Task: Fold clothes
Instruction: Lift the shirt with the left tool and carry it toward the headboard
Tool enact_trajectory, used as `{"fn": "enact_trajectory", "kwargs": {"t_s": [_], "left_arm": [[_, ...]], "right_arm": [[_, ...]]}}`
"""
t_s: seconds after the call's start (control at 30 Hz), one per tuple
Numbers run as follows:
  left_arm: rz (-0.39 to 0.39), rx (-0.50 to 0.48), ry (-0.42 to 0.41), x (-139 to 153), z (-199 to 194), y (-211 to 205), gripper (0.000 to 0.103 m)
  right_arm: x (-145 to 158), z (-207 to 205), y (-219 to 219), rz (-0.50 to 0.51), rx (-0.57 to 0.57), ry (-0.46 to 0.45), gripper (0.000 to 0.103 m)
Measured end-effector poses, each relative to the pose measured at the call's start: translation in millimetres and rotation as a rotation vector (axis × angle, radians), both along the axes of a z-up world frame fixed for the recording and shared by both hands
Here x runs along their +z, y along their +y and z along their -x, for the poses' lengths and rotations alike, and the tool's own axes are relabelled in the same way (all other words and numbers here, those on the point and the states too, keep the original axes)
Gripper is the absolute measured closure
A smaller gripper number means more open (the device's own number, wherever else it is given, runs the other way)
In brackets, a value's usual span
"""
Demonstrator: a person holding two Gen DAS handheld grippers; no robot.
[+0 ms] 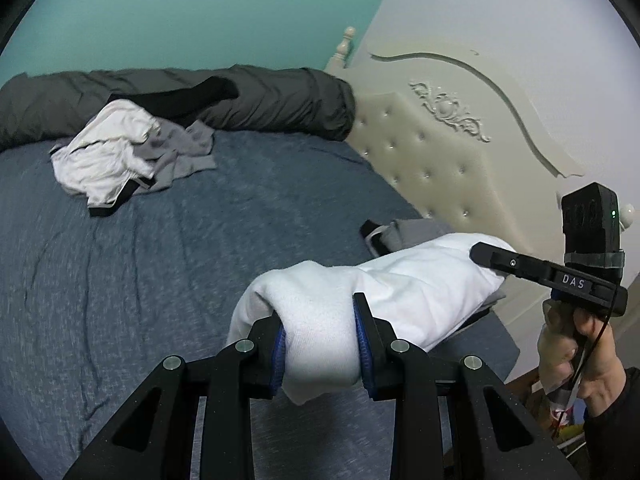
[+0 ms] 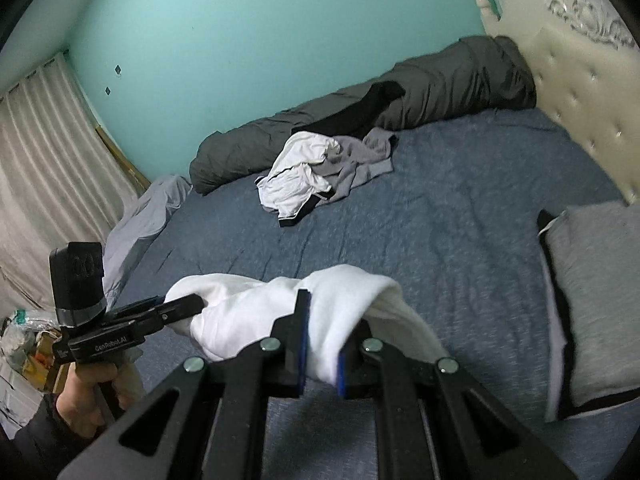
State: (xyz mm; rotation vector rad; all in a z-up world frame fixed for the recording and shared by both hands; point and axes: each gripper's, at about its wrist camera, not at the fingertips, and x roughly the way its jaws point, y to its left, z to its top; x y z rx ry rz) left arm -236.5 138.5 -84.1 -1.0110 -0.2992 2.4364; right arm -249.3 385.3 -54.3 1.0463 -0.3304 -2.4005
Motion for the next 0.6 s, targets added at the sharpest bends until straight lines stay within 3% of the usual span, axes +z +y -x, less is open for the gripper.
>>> {"fn": "enact_trajectory", "kwargs": {"t_s": [0.3, 0.6], "left_arm": [[0.005, -0.028, 0.055, 46, 16, 49, 0.071], [0.026, -0.048, 0.096, 79, 80, 113, 0.071]], "right_arm": [[44, 0, 40, -0.003, -0.012, 0.041, 0.094], [74, 48, 91, -0.041, -0.054, 0.080, 0.094]]}}
